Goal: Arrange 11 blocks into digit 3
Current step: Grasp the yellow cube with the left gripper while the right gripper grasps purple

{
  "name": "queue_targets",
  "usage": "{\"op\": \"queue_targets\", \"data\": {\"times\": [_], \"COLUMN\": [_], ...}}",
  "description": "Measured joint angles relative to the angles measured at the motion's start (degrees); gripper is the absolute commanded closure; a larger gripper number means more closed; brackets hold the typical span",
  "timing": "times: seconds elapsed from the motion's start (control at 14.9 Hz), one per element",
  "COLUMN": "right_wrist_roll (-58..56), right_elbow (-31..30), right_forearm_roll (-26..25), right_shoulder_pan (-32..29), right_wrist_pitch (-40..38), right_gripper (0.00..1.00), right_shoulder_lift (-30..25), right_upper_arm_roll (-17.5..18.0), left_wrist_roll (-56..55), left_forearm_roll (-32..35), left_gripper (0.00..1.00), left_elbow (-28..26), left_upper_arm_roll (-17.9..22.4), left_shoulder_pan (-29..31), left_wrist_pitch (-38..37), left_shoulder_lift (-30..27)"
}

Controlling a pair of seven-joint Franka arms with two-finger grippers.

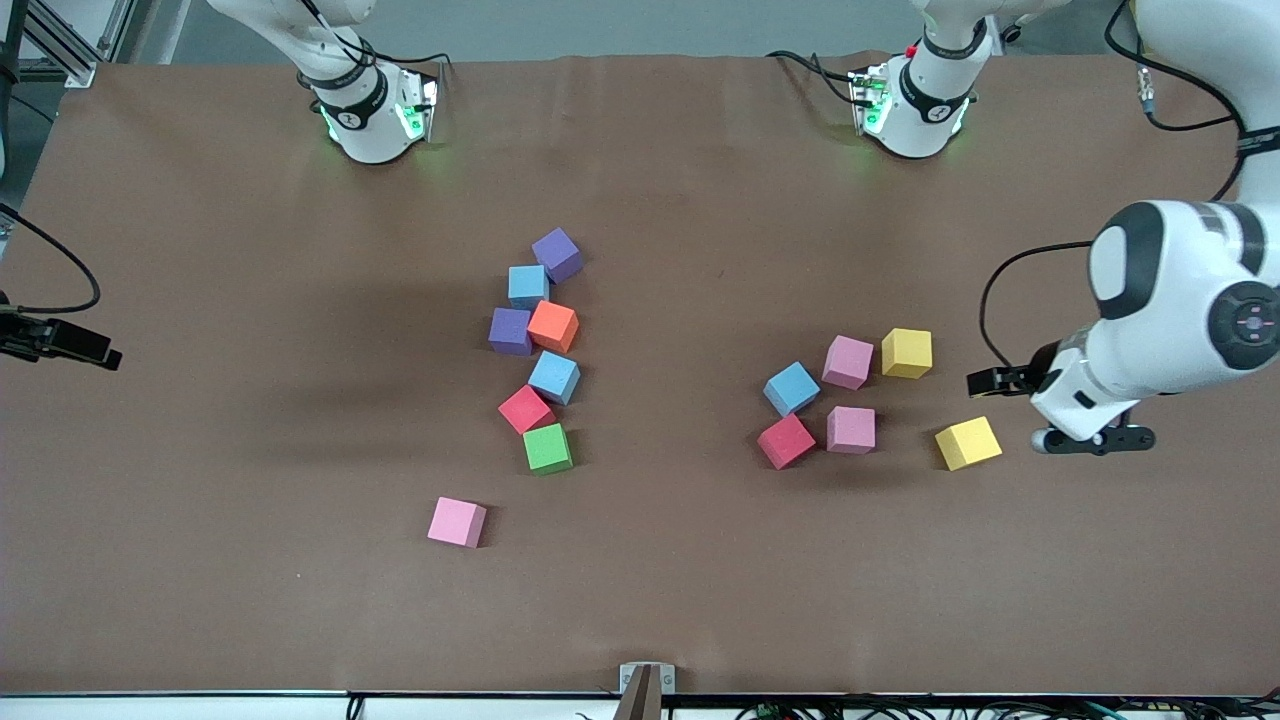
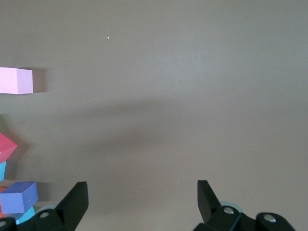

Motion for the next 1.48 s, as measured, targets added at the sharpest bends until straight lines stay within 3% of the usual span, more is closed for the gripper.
{"op": "queue_targets", "data": {"times": [0.34, 0.81, 1.08, 1.48], "right_wrist_roll": [16.76, 35.51, 45.65, 54.51], "right_elbow": [-1.77, -6.76, -14.83, -29.71], "right_forearm_roll": [0.16, 0.16, 0.16, 0.16], "right_shoulder_pan": [3.95, 9.54, 12.93, 16.8], "right_wrist_pitch": [0.03, 3.36, 9.96, 16.07], "right_gripper": [0.0, 0.0, 0.0, 0.0], "right_shoulder_lift": [0.01, -0.01, -1.5, -9.98], "right_upper_arm_roll": [0.82, 0.99, 1.02, 1.06], "left_wrist_roll": [-5.1, -6.69, -6.69, -6.65], "left_forearm_roll": [0.0, 5.19, 5.89, 5.93], "left_gripper": [0.01, 0.01, 0.01, 0.06], "left_elbow": [-9.88, -15.46, -17.63, -22.34], "left_upper_arm_roll": [-3.47, -3.75, -3.65, -3.61], "left_shoulder_pan": [-0.69, -2.83, -2.65, -0.98], "left_wrist_pitch": [13.78, 16.55, 16.79, 20.22], "left_shoulder_lift": [0.0, 1.88, 2.41, 2.39]}}
